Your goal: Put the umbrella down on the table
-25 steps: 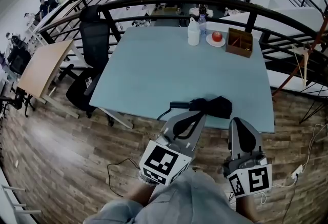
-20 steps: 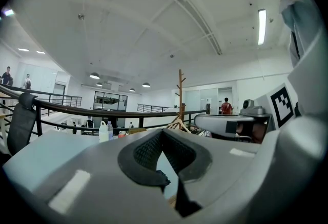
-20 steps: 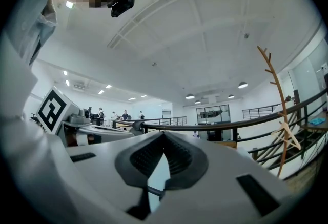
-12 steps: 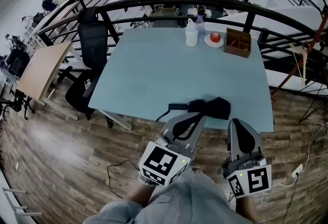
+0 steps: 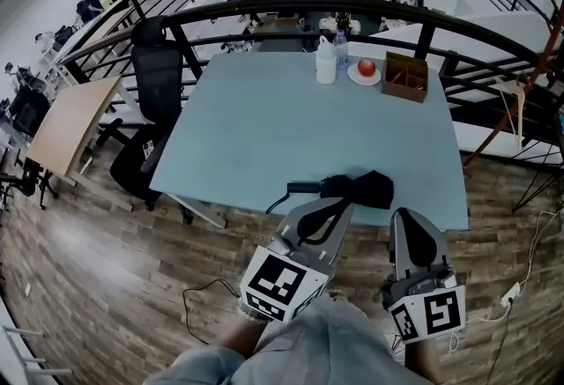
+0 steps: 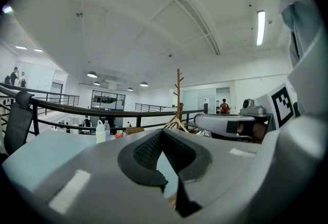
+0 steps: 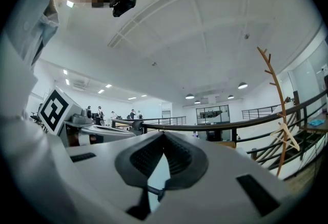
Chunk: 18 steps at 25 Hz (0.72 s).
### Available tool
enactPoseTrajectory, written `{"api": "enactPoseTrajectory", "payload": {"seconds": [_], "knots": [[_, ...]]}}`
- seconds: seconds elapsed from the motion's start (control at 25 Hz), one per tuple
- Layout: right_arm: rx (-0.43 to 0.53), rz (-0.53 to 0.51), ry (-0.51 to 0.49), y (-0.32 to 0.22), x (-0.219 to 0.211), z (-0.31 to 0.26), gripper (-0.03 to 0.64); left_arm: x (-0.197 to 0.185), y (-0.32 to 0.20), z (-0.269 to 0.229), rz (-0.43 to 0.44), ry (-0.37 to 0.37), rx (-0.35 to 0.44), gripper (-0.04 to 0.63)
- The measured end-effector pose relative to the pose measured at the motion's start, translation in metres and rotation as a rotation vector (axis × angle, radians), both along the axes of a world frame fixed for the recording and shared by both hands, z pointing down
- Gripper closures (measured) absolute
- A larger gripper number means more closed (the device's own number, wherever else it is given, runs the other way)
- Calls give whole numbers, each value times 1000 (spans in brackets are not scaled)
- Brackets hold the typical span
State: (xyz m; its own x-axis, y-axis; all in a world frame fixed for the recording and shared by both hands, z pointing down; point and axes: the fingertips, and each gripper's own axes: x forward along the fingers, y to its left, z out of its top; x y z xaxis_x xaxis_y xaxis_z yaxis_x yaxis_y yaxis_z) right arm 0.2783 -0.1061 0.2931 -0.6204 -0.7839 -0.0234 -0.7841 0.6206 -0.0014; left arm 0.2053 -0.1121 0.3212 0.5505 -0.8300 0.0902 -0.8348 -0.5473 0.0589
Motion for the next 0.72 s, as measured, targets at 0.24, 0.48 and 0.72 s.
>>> {"api": "enactPoseTrajectory", "payload": {"seconds": [0.24,0.48,0.72], "knots": [[0,-10,7,-1,-1,1,621,-1,0,-1,-12,4,3,591],[9,-19,3,-3,-1,0,621,-2,-2,-1,-24,13,1,591],[-2,-28,11,-7,-3,4,621,-3,-4,1,-28,4,3,591]]}}
